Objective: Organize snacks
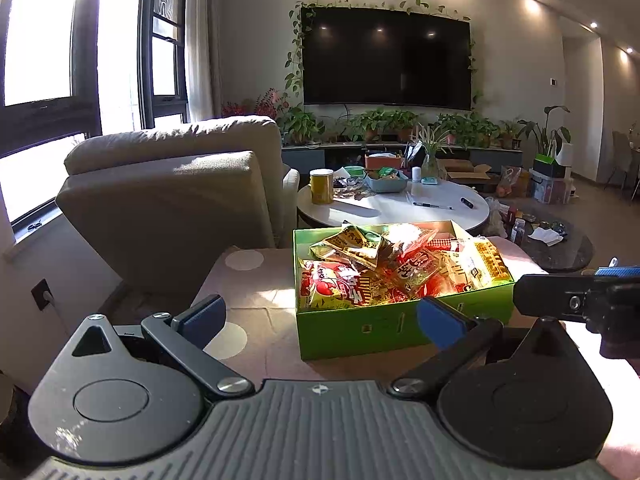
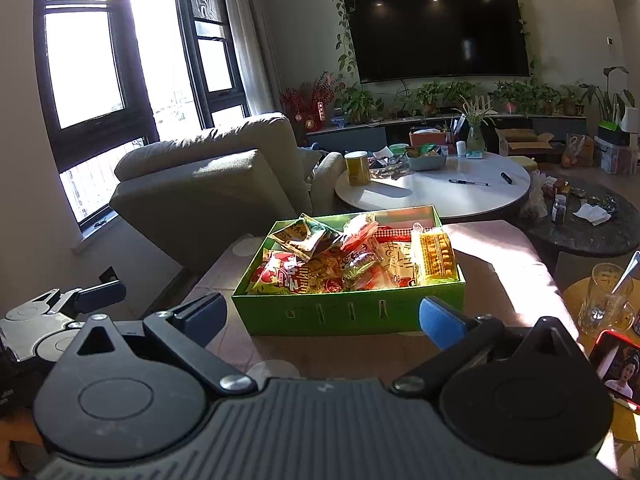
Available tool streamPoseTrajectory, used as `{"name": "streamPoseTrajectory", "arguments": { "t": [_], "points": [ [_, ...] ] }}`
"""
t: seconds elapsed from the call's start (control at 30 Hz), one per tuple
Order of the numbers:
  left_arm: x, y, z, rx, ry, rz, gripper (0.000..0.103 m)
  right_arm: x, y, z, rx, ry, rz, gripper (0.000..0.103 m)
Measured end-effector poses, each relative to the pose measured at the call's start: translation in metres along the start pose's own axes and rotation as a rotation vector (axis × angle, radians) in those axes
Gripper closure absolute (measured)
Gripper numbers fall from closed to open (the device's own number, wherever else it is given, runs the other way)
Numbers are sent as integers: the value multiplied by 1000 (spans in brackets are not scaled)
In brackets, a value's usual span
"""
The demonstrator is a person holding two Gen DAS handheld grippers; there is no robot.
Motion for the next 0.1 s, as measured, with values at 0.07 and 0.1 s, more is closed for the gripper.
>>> {"name": "streamPoseTrajectory", "arguments": {
  "t": [0.07, 0.1],
  "points": [
    [0, 0, 0, -2, 0, -2, 0, 0, -1, 1, -4, 0, 1, 29],
    [0, -1, 0, -3, 0, -1, 0, 0, -1, 1, -5, 0, 1, 29]
  ]
}}
Point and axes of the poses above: each gripper's, at about its wrist camera, not at the fingertips, and y roughly against the way its jaws point, x to its right, z to its underside, the point moved 8 cm from there along -y, roughly the way its jaws point, and after that the axes turned 5 degrees about x, right-handed, at the moved point
